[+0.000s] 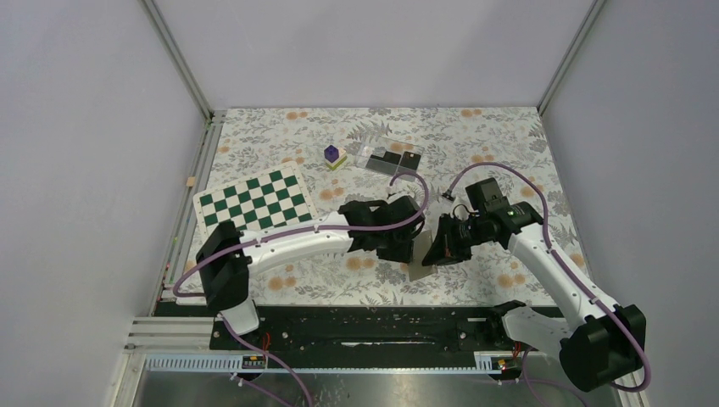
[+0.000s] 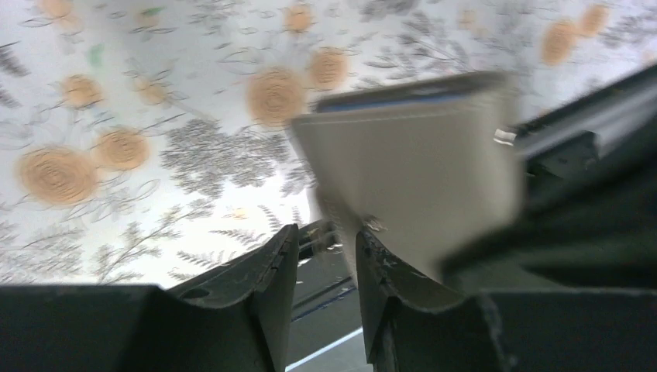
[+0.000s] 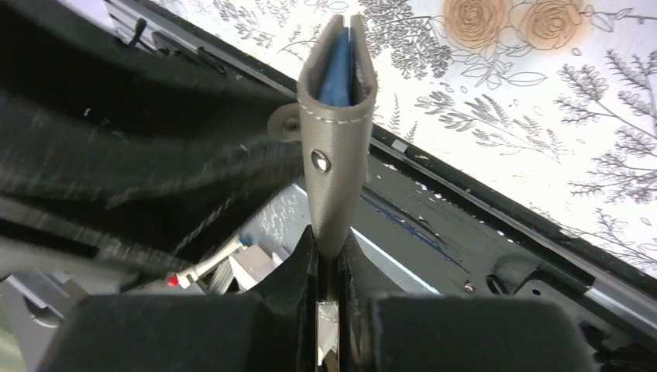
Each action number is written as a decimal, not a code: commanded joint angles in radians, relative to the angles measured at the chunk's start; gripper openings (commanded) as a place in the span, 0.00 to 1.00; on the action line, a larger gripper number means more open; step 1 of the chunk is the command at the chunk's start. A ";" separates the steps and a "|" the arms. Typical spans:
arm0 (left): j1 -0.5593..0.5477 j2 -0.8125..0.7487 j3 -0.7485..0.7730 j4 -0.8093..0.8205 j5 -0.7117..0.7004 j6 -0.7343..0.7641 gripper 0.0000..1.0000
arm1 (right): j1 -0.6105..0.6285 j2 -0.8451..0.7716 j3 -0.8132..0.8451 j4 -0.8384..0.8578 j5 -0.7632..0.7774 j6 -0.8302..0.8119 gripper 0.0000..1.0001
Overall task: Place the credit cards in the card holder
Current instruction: Open the card holder, then turn over the card slot in the card holder.
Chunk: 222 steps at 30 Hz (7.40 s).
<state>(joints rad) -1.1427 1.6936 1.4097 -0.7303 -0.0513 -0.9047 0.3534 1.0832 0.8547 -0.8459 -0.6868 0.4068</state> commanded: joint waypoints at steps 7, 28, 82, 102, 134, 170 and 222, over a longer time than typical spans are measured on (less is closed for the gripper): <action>0.137 -0.033 -0.170 -0.074 -0.098 -0.012 0.35 | 0.011 -0.053 -0.005 0.000 -0.066 0.012 0.00; 0.204 -0.325 -0.472 0.538 0.356 -0.126 0.78 | 0.012 -0.040 -0.056 0.054 -0.076 0.024 0.00; 0.180 -0.488 0.119 -0.205 -0.012 0.890 0.00 | 0.012 -0.160 0.233 0.164 0.011 -0.157 0.99; 0.235 -0.403 0.288 -0.350 0.302 0.747 0.00 | 0.018 -0.060 0.296 0.483 -0.278 -0.066 0.99; 0.312 -0.311 0.323 -0.358 0.572 0.578 0.00 | 0.400 -0.066 0.107 0.563 0.162 -0.327 0.83; 0.577 -0.759 -0.457 0.157 0.593 0.290 0.86 | 0.217 -0.134 0.108 0.521 0.055 0.074 0.00; 0.494 -0.683 -0.557 0.512 0.721 0.176 0.70 | 0.201 -0.105 0.048 0.585 -0.211 0.151 0.00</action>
<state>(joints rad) -0.6464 1.0424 0.8719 -0.3779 0.6041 -0.6964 0.5598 0.9867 0.9215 -0.3241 -0.7918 0.5236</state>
